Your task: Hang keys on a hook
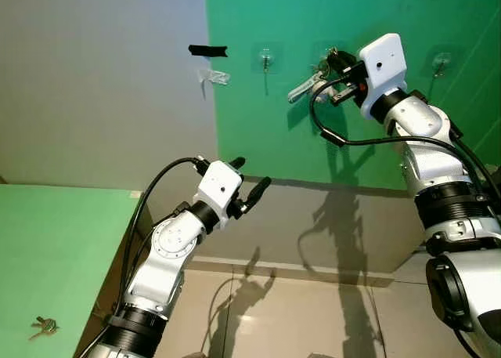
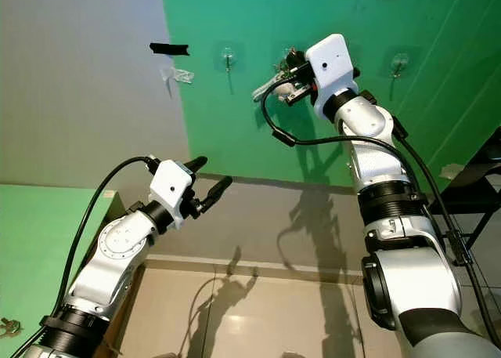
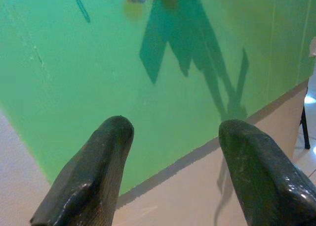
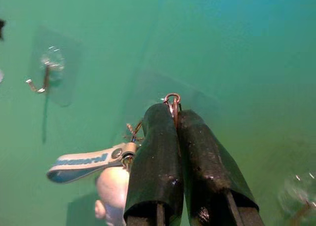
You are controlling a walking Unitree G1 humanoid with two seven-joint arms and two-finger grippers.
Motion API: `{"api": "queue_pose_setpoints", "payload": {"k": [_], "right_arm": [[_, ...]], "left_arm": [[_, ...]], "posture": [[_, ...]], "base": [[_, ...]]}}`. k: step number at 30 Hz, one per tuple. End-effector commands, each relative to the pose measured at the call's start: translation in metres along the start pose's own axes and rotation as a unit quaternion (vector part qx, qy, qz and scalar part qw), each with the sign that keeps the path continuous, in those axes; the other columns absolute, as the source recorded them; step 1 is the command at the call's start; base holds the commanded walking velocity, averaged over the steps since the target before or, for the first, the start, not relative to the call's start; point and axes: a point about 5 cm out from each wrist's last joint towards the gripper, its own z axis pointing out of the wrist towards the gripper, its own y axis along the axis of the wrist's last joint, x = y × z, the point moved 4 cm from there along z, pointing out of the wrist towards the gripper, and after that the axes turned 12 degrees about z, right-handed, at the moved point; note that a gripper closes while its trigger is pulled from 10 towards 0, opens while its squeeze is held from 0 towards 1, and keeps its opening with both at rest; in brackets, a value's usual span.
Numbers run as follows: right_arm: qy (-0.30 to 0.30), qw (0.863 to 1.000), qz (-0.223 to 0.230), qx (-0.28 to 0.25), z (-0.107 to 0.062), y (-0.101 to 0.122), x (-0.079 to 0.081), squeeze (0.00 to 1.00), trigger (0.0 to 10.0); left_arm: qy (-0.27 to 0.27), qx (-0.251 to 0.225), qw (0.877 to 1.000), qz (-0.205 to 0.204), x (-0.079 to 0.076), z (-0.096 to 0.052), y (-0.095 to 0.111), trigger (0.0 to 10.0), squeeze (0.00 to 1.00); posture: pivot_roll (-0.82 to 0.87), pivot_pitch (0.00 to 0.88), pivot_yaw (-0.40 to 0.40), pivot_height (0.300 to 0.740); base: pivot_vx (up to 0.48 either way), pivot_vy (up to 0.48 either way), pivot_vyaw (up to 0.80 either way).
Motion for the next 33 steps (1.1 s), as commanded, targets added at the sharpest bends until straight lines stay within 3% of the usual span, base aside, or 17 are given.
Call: {"api": "queue_pose_setpoints", "payload": {"k": [1, 7, 15, 16, 17, 18, 33], "right_arm": [[-0.008, 1.000, 0.023, -0.006, 0.003, 0.007, -0.005, 0.00, 0.0], [-0.007, 0.993, 0.119, 0.020, 0.002, -0.005, -0.005, 0.00, 0.0], [-0.002, 0.980, 0.191, 0.054, 0.002, -0.016, -0.001, 0.00, 0.0], [-0.010, 0.980, 0.189, 0.063, 0.002, -0.019, -0.002, 0.00, 4.3], [-0.027, 0.979, 0.188, 0.077, 0.002, -0.024, -0.005, 0.00, 10.0], [-0.036, 0.978, 0.187, 0.080, 0.002, -0.026, -0.007, 1.00, 10.0], [-0.085, 0.978, 0.174, 0.081, 0.000, -0.028, -0.017, 1.00, 10.0]], "left_arm": [[-0.001, -0.002, 1.000, 0.008, 0.001, 0.000, 0.003, 10.0, 0.00], [-0.002, 0.000, 1.000, 0.010, 0.001, 0.000, 0.002, 10.0, 0.00], [-0.002, 0.003, 1.000, 0.011, 0.001, 0.000, 0.001, 10.0, 0.00], [-0.002, 0.003, 1.000, 0.011, 0.001, 0.000, 0.001, 10.0, 0.00], [-0.002, 0.003, 1.000, 0.011, 0.000, 0.000, 0.001, 10.0, 0.00], [-0.002, 0.003, 1.000, 0.011, 0.000, 0.000, 0.001, 10.0, 0.00], [-0.003, 0.003, 1.000, 0.008, 0.001, 0.001, 0.001, 10.0, 0.00]], "posture": [[-0.08, 0.000, 0.041, 0.740], [-0.07, 0.000, 0.041, 0.740], [-0.07, 0.000, 0.040, 0.740], [-0.07, 0.000, 0.040, 0.740], [-0.07, 0.000, 0.039, 0.740], [-0.07, 0.000, 0.038, 0.740], [-0.07, 0.000, 0.037, 0.740]], "base": [[0.000, 0.000, 0.00], [0.000, 0.000, 0.00], [0.000, 0.000, 0.00], [0.000, 0.000, 0.00], [0.000, 0.000, 0.00], [0.000, 0.000, 0.00], [0.000, 0.000, 0.00]]}}
